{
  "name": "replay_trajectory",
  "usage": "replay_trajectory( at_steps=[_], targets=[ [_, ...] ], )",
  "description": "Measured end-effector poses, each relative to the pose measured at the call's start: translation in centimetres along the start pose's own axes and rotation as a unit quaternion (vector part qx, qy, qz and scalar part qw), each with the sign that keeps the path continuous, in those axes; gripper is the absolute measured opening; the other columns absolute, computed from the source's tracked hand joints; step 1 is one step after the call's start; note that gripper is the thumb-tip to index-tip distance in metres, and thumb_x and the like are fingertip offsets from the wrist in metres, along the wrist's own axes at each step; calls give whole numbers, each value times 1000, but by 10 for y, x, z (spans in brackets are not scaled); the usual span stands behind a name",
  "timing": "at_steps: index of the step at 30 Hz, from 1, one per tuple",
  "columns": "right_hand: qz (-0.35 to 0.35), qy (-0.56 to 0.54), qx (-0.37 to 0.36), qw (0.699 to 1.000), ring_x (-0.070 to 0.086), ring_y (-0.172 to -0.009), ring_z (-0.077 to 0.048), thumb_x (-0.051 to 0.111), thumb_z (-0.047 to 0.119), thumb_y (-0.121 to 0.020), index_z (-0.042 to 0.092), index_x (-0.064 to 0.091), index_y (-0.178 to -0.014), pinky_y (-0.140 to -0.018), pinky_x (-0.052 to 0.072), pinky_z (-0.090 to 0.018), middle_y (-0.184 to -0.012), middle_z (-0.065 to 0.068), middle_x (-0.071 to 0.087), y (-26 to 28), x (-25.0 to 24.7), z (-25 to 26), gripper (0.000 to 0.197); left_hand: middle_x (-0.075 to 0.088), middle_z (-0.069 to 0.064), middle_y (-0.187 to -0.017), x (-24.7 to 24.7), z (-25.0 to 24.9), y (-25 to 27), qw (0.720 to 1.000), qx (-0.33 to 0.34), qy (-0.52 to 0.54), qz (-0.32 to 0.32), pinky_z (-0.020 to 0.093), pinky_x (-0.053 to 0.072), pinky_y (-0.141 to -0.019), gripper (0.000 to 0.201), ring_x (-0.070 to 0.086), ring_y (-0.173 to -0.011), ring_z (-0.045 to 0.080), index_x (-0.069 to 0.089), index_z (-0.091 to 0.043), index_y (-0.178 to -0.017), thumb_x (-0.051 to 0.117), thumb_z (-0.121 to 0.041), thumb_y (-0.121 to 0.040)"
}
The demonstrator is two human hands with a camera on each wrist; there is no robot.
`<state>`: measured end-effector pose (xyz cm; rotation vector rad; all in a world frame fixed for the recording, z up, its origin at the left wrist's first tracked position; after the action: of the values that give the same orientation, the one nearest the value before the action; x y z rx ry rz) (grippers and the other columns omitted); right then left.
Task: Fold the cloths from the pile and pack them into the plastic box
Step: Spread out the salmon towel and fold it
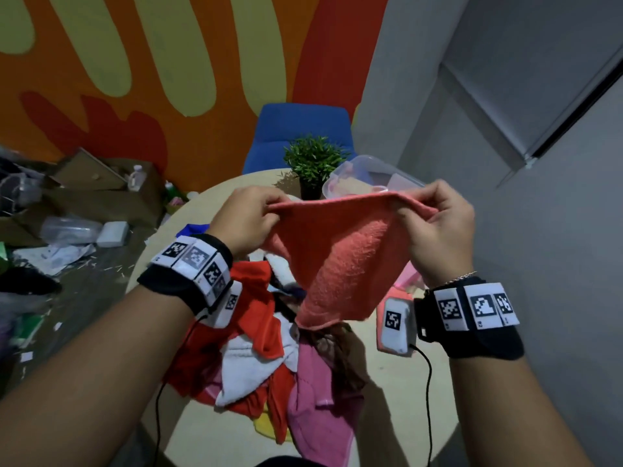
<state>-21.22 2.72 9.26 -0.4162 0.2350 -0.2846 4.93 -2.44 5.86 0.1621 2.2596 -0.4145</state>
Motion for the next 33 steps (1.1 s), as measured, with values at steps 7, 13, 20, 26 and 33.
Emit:
replay_trajectory(
  at_steps=[7, 13, 20, 26, 33],
  targets=[
    [21, 99, 2, 995, 67, -79, -4, 78, 12, -82, 32, 72, -82, -81, 54, -28, -78, 15, 72, -6, -19, -8, 21, 72, -1, -81, -17, 18, -3, 972, -76, 171, -140, 18, 51, -67, 9, 62, -70, 3, 75, -15, -87, 74, -6, -86],
    [-4, 67, 16, 998, 62, -70, -11, 74, 12, -77, 24, 67, -72, -68, 51, -30, -73, 3, 69, 2, -37, -8, 15, 74, -4, -89, -21, 12, -1, 956, -78, 228, -170, 19, 56, -71, 16, 68, -78, 2, 76, -14, -98, 73, -3, -87],
    [39, 242, 14, 969, 68, -80, -1, 70, 10, -87, 17, 75, -95, -82, 55, -22, -88, 0, 74, -13, -34, -30, 12, 70, 3, -94, -2, 22, -20, 983, -125, 121, -63, 41, 57, -80, 7, 65, -83, 16, 70, -18, -95, 65, -14, -95],
    [-31, 264, -11, 964, 64, -81, -6, 57, 9, -81, 25, 73, -87, -80, 47, -14, -82, 14, 70, -31, -27, -21, 23, 70, -3, -95, -25, -4, -45, 952, -80, 203, -215, 42, 60, -82, 17, 69, -89, 16, 69, -23, -98, 54, -15, -97],
    [14, 114, 51, 992, 65, -60, -22, 52, 11, -70, 23, 67, -65, -59, 53, -38, -60, 5, 65, -11, -26, -12, 19, 69, -2, -90, -41, -8, -20, 936, -42, 246, -248, 29, 55, -70, 19, 67, -82, 12, 69, -17, -96, 53, -24, -101]
  ],
)
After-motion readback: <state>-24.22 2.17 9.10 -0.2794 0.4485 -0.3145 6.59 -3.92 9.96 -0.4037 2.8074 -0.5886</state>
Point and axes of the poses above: each hand's wrist, its own y-axis away from the middle knuckle, its own x-axis out of the palm, z = x × y, the point moved 3 cm from there along -y, towards the middle knuckle
